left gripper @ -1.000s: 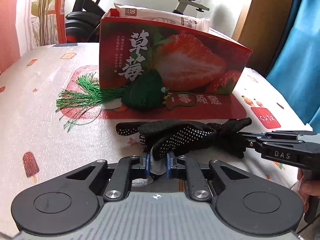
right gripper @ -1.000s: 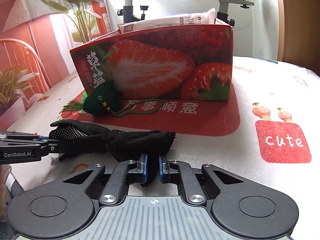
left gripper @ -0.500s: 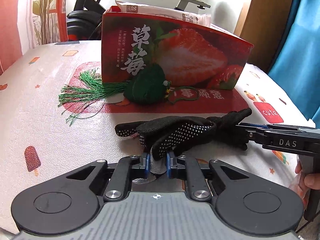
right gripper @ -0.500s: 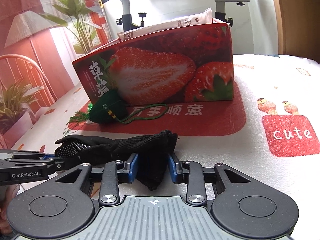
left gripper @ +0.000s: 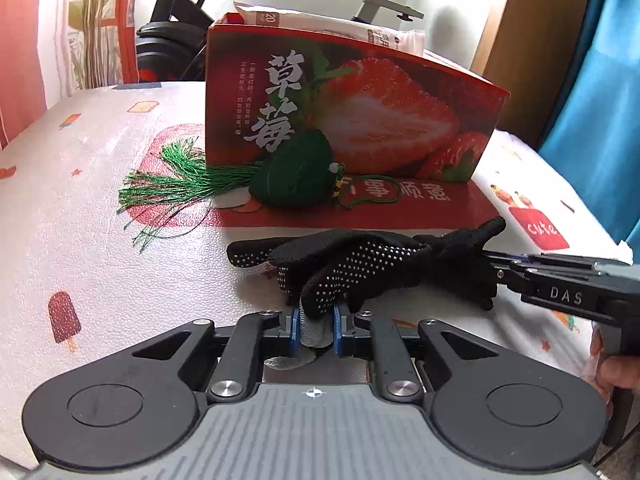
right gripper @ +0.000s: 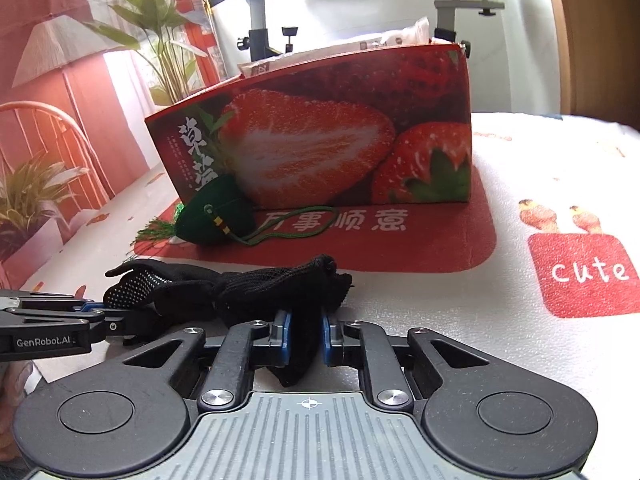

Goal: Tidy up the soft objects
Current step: 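Lift the gloves with the left gripper and carry them over the box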

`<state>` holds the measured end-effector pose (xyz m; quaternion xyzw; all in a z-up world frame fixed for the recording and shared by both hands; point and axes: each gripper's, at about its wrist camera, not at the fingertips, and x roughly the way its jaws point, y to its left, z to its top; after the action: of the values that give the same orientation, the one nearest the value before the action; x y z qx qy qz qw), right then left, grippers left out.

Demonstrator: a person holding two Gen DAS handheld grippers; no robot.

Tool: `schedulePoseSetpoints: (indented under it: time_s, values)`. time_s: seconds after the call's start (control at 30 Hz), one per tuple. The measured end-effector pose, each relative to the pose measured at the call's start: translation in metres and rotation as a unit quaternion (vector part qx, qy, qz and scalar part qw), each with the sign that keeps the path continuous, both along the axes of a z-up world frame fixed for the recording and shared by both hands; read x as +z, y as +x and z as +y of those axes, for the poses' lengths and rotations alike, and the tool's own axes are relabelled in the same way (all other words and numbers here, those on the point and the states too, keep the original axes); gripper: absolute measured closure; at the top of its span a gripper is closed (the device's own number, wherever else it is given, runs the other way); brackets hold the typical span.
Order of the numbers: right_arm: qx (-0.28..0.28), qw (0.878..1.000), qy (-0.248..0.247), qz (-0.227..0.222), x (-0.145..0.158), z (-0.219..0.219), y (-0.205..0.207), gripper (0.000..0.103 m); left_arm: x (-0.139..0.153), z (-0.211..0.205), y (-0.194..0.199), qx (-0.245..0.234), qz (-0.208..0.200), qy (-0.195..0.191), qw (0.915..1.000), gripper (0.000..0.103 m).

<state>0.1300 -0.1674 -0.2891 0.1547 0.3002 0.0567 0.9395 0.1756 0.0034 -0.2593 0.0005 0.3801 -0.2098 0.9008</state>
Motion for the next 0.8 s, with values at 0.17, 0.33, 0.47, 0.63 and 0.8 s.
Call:
schedulePoseSetpoints:
  time_s: [0.17,0.33,0.47,0.63,0.8]
  values:
    - [0.005,0.999,-0.014,-0.029,0.01,0.004,-0.007,0.094,0.004,0.007,-0.001,0.013,-0.006,-0.019,0.9997,0.088]
    - [0.005,0.998,-0.011,-0.062,0.025,0.002,-0.014,0.094,0.019,0.011,-0.007,0.017,-0.04,-0.035,0.9984,0.088]
    - [0.005,0.997,-0.013,-0.081,0.039,0.0,-0.016,0.094,0.033,0.011,-0.013,0.013,-0.071,-0.041,0.9966,0.088]
    - [0.008,0.994,-0.02,-0.107,0.061,-0.002,-0.014,0.094,0.055,0.009,-0.013,0.008,-0.108,-0.043,0.9932,0.088]
    - [0.01,0.992,-0.026,-0.124,0.085,-0.007,-0.001,0.094,0.079,0.004,0.0,0.005,-0.127,-0.044,0.9909,0.088]
